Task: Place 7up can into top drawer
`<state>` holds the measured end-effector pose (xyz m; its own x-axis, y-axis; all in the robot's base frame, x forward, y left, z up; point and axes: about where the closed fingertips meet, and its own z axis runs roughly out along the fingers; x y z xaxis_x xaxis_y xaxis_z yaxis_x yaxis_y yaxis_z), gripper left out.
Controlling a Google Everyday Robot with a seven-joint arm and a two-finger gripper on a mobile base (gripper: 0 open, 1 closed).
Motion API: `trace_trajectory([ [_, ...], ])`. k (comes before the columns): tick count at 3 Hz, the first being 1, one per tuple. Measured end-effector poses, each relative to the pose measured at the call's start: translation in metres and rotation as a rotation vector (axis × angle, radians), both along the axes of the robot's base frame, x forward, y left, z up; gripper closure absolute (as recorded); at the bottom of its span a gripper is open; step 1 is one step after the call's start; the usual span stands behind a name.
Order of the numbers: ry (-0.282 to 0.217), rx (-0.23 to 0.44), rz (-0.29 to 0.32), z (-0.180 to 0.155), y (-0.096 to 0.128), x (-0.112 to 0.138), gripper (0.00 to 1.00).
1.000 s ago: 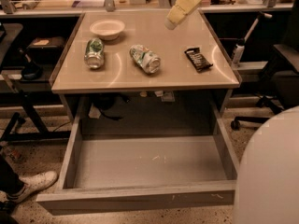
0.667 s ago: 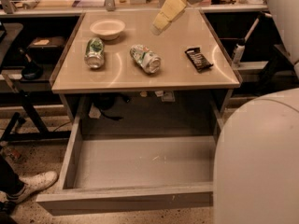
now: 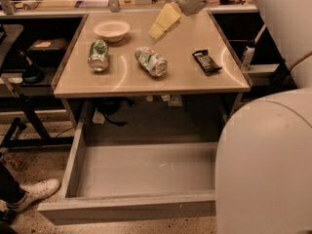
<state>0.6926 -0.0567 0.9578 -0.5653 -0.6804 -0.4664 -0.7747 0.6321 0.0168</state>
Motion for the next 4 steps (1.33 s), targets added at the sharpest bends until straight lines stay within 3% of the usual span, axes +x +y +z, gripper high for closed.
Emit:
trace_trajectory([
  [1, 0.012, 0.022, 0.003, -0.012, 0.009, 0.005, 0.0],
  [3, 0.128, 0.064, -0.094, -0.079, 0.031, 0.035, 0.0],
  [4, 0.21, 0.084, -0.14, -0.112, 0.041, 0.042, 0.0],
])
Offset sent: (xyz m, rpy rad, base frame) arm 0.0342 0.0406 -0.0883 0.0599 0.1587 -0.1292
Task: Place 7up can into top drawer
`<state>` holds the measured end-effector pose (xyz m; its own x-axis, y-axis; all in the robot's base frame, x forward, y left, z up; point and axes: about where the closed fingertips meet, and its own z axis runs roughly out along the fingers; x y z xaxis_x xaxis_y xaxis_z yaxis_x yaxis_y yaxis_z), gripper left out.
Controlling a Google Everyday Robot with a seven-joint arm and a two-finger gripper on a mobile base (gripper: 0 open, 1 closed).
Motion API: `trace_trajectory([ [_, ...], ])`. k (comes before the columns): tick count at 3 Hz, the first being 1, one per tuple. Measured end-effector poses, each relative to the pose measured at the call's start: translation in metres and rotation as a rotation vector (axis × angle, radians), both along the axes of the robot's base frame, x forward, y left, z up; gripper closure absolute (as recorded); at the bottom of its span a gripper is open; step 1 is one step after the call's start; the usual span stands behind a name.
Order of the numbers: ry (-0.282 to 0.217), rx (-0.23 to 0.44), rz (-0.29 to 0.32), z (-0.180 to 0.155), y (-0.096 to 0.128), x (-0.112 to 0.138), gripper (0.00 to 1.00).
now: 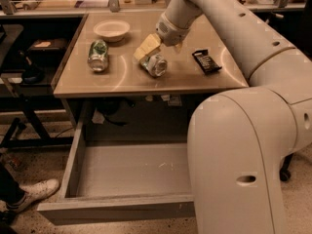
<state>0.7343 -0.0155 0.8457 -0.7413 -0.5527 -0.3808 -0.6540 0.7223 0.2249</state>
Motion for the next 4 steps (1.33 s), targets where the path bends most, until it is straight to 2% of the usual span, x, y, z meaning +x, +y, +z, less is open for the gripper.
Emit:
trace_trajectory([
  [1, 0.0, 0.01, -0.006, -0.004, 0.0022, 0.0005, 0.0],
  [2, -0.005, -0.012, -0.021, -0.009, 0.0039, 0.001, 0.0],
  [4, -0.004, -0.013, -0.021, -0.0101, 0.004, 0.0009, 0.43],
])
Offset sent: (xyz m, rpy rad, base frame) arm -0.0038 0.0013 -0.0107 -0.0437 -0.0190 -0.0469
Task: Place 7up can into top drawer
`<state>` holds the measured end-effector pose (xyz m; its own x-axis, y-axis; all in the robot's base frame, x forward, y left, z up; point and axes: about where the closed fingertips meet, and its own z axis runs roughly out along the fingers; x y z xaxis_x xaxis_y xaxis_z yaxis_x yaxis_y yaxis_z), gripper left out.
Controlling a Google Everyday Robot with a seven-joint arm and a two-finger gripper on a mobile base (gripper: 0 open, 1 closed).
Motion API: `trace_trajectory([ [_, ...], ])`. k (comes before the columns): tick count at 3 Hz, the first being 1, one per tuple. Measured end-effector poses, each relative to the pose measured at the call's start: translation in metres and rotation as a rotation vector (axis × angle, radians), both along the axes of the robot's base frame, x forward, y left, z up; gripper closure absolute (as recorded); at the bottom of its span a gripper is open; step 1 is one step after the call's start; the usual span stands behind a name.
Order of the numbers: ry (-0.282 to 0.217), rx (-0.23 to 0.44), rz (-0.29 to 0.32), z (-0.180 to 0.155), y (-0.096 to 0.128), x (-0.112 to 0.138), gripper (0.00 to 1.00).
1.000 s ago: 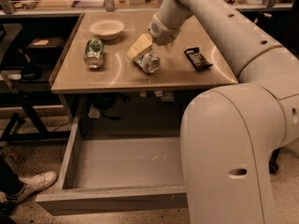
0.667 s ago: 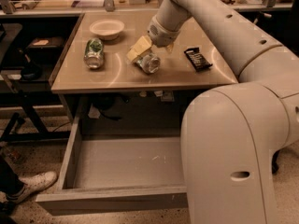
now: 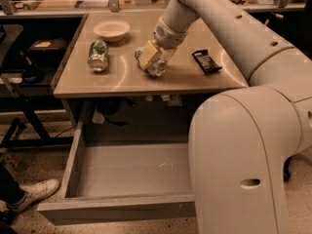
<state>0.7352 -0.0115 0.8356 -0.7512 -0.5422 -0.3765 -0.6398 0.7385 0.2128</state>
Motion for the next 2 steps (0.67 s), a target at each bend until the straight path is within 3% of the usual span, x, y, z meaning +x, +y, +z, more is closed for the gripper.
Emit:
trace_trajectory([
  [2, 0.0, 0.0, 0.0, 0.0001, 0.0, 0.0, 0.9],
])
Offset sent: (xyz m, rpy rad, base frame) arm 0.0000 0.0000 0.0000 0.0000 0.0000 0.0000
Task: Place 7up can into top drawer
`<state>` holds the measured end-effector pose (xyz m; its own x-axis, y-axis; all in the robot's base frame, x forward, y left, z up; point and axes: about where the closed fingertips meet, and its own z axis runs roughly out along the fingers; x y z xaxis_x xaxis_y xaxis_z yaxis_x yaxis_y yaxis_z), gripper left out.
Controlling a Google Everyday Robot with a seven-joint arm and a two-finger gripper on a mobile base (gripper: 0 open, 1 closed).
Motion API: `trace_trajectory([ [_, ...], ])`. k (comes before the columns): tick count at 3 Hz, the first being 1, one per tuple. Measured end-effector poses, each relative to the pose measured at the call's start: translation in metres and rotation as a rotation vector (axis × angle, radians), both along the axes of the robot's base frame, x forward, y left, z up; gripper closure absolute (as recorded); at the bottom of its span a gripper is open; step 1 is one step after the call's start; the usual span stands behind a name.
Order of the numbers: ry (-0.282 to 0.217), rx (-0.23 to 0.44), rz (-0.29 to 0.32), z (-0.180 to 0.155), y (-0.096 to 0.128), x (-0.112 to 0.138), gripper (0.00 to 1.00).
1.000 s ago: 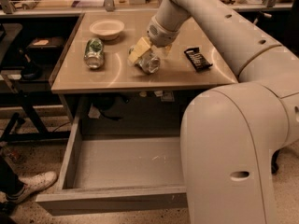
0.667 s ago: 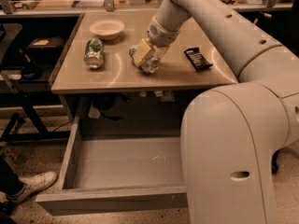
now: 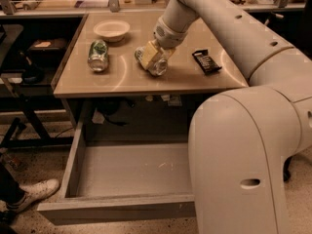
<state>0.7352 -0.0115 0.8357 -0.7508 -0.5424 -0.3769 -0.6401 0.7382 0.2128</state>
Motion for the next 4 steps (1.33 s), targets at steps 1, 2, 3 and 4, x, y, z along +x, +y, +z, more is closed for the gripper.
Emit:
trace_trajectory([
  [1, -0.02, 0.015, 0.025, 0.005, 0.0, -0.001, 1.0],
  [2, -0.045, 0.008, 0.033, 0.019, -0.013, -0.018, 1.0],
  [3, -0.047, -0.003, 0.02, 0.03, -0.029, -0.049, 1.0],
  [4, -0.029, -0.014, 0.002, 0.034, -0.044, -0.091, 1.0],
])
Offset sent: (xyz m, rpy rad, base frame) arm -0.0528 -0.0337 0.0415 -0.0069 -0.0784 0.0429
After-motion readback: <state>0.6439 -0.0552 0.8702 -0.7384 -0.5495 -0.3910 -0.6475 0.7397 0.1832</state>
